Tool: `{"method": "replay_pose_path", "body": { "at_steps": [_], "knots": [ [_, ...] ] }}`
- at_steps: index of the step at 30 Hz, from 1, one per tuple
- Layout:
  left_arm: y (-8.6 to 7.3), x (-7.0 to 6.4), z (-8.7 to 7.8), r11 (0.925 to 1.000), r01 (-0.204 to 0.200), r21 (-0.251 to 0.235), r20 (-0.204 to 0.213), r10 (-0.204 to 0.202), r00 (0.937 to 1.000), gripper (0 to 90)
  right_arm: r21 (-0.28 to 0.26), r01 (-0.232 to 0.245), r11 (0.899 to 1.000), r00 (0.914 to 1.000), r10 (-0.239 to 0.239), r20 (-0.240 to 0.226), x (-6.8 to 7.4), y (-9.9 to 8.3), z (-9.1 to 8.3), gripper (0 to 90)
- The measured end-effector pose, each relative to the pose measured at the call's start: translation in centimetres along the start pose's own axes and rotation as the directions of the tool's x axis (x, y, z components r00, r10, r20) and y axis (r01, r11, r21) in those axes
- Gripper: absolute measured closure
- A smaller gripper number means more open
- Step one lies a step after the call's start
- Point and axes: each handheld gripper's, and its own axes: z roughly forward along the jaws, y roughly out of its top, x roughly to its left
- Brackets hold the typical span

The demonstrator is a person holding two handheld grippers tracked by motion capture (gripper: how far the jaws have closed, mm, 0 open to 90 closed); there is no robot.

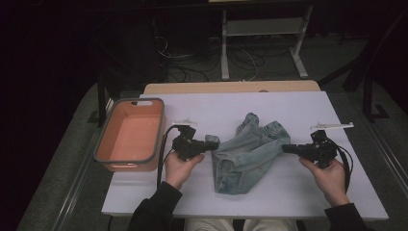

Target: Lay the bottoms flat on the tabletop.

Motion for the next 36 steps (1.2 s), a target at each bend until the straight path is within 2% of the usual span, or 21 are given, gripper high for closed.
{"method": "replay_pose_path", "body": {
  "at_steps": [5, 10, 17, 26, 30, 33, 36],
  "knots": [
    [-0.9, 0.0, -0.8, 0.9998, 0.004, 0.018, -0.004, -0.004, 1.0, 85.6, 0.008, -0.04, 0.999, 0.9992, 0.04, 0.003, -1.1, -0.8, -0.6, 88.1],
    [-2.2, -0.1, -2.1, 0.9993, 0.0, 0.038, -0.011, 0.0, 0.9999, 85.6, 0.014, -0.054, 0.998, 0.9986, 0.054, -0.004, -1.4, -1.2, -1.1, 88.1],
    [-4.1, -0.3, -3.7, 0.998, 0.007, 0.063, -0.013, -0.007, 0.9999, 85.6, 0.019, -0.077, 0.997, 0.9969, 0.077, 0.015, -2.2, -1.8, -1.7, 88.1],
    [-5.2, -1.2, -3.7, 0.9932, -0.014, 0.116, 0.0, 0.014, 0.9999, 85.5, 0.027, -0.131, 0.991, 0.991, 0.13, 0.029, -4.0, -2.4, -2.6, 88.7],
    [-5.4, -1.7, -3.5, 0.9876, -0.036, 0.153, 0.027, 0.032, 0.9991, 85.4, 0.047, -0.152, 0.987, 0.9883, 0.151, 0.024, -4.7, -2.8, -2.7, 88.7],
    [-5.6, -1.8, -3.5, 0.9834, -0.048, 0.175, 0.032, 0.043, 0.9985, 85.4, 0.056, -0.152, 0.987, 0.9882, 0.151, 0.027, -5.0, -2.9, -2.8, 88.7],
    [-5.9, -1.7, -3.5, 0.9817, -0.043, 0.185, 0.035, 0.037, 0.9987, 85.4, 0.06, -0.151, 0.987, 0.9883, 0.149, 0.03, -5.1, -3.0, -2.7, 88.7]
  ]
}}
